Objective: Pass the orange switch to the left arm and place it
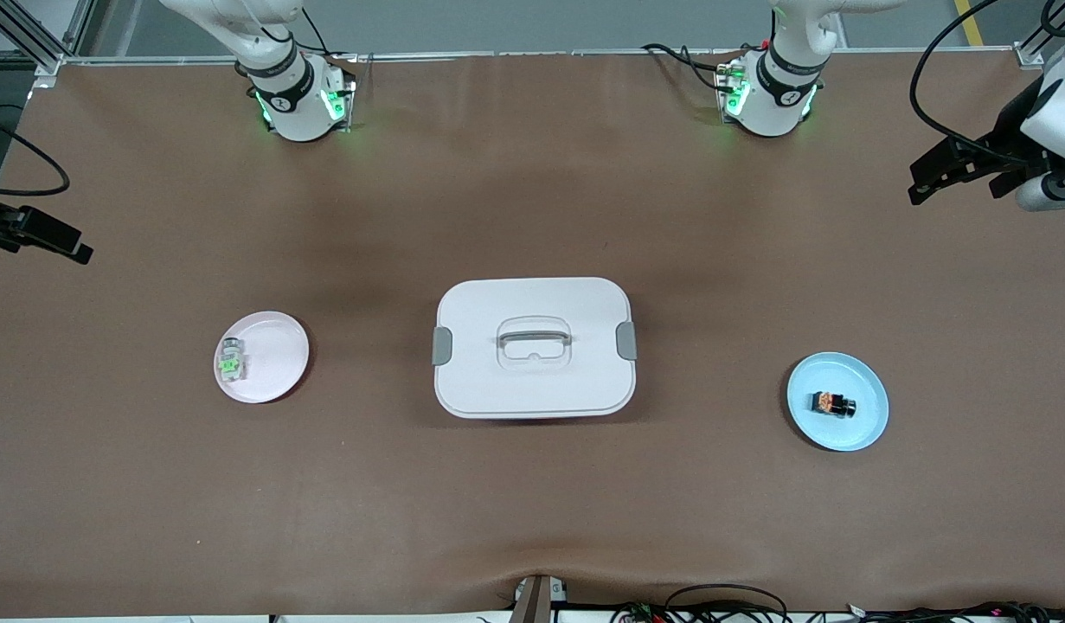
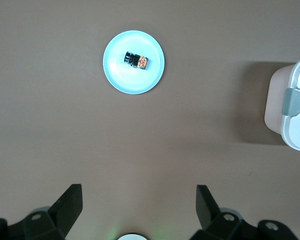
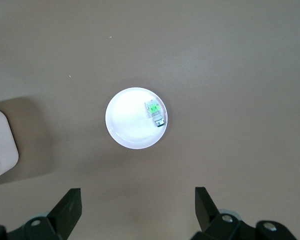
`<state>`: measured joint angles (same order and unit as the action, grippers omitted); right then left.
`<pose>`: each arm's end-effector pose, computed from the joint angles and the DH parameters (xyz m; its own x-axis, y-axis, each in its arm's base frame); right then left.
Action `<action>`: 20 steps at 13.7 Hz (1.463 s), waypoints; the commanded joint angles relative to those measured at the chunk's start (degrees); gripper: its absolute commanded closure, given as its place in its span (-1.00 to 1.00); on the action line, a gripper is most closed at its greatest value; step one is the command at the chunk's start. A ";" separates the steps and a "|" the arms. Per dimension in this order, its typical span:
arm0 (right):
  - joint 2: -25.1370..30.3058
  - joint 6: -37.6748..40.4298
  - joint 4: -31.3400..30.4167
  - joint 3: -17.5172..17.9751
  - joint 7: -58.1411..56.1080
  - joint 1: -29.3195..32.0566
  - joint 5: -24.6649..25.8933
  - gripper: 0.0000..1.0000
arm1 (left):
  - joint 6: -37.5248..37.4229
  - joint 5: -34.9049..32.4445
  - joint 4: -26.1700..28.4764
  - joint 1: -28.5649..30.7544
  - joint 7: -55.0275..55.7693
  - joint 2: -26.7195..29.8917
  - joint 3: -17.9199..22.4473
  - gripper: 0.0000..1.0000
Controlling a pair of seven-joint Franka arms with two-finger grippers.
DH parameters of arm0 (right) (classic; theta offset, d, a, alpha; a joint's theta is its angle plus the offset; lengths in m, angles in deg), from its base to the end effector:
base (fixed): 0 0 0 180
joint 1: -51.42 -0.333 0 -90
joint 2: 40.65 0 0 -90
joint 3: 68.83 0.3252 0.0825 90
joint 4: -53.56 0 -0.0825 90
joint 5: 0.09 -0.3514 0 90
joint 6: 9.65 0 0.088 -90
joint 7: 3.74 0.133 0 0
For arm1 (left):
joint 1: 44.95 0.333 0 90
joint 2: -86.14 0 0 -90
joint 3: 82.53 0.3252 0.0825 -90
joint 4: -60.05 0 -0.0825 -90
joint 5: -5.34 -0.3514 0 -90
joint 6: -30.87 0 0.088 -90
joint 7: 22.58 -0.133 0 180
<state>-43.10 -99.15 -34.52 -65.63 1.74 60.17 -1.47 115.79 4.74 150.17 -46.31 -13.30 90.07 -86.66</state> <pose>0.5318 -0.0491 0.5991 0.9814 -0.1911 -0.0204 -0.1915 -0.9812 -0.0246 0.4880 -0.0468 0.6338 0.9975 0.0673 -0.0196 0.0669 -0.9976 -0.0188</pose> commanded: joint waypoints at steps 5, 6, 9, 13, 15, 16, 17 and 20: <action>1.57 -0.15 -1.65 0.32 0.85 0.13 -0.21 -1.00 | -0.64 -1.59 -1.44 -0.22 0.48 -0.42 0.27 -1.00; 1.57 -0.15 -1.74 0.32 0.85 0.13 -0.21 -1.00 | -0.64 -1.68 -1.44 -0.22 0.39 -0.42 0.18 -1.00; 1.74 -0.15 -2.01 0.32 0.85 0.13 -0.21 -1.00 | -0.55 -1.77 -1.44 -0.22 0.04 -0.42 0.18 -1.00; 1.75 -0.06 -2.09 0.32 -1.69 0.13 -0.29 -1.00 | -0.55 -1.77 -1.44 -0.31 0.04 -0.42 0.18 -1.00; 1.75 0.02 -2.09 0.40 -2.05 0.04 -0.29 -1.00 | -0.55 -1.77 -1.44 -0.31 -0.14 -0.51 0.09 -1.00; 1.83 0.11 -2.09 0.49 -2.05 -0.66 -0.29 -1.00 | -0.55 -1.77 -1.44 -0.31 -0.14 -0.42 0.09 -1.00; 1.92 0.11 -2.09 0.49 -2.05 -1.62 -0.29 -1.00 | -0.55 -1.77 -1.44 -0.31 -0.14 -0.42 0.09 -1.00; 2.36 0.11 -2.27 0.49 -2.05 -3.03 -0.29 -1.00 | -0.55 -1.77 -1.44 -0.22 -0.05 -0.16 0.09 -1.00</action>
<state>-42.82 -98.89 -34.83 -65.06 0.09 57.89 -1.52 115.81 4.18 149.94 -46.34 -13.33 90.07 -86.60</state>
